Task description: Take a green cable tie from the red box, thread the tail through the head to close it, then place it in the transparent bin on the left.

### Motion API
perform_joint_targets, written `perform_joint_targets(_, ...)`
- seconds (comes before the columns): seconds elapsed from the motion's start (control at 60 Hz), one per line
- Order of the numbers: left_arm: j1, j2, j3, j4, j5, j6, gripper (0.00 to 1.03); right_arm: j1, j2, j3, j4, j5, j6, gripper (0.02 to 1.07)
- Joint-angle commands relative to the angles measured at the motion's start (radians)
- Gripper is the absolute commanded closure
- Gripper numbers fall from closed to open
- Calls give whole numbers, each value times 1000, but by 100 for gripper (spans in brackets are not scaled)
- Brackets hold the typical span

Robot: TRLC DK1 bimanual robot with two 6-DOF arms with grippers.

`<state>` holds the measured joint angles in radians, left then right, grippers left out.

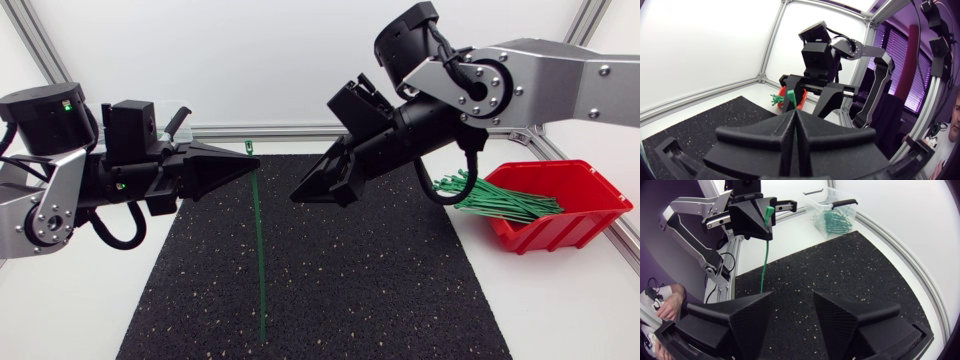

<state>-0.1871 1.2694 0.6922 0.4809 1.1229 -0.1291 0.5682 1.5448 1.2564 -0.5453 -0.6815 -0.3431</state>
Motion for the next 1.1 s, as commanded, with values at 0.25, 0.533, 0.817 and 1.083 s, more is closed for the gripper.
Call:
perform_joint_targets(0.25, 5, 45, -20, 70, 72, -27, 100, 30, 46, 49, 35, -151, -40, 46)
perform_joint_targets(0.533, -12, 50, -37, 173, 74, -121, 100, 47, 112, 92, 64, -201, -13, 56)
perform_joint_targets(0.817, -20, 51, -45, 193, 72, -130, 100, 27, 126, 92, 116, -266, 23, 65)
perform_joint_targets(1.083, -18, 51, -43, 197, 71, -141, 100, 27, 133, 72, 154, -293, 41, 84)
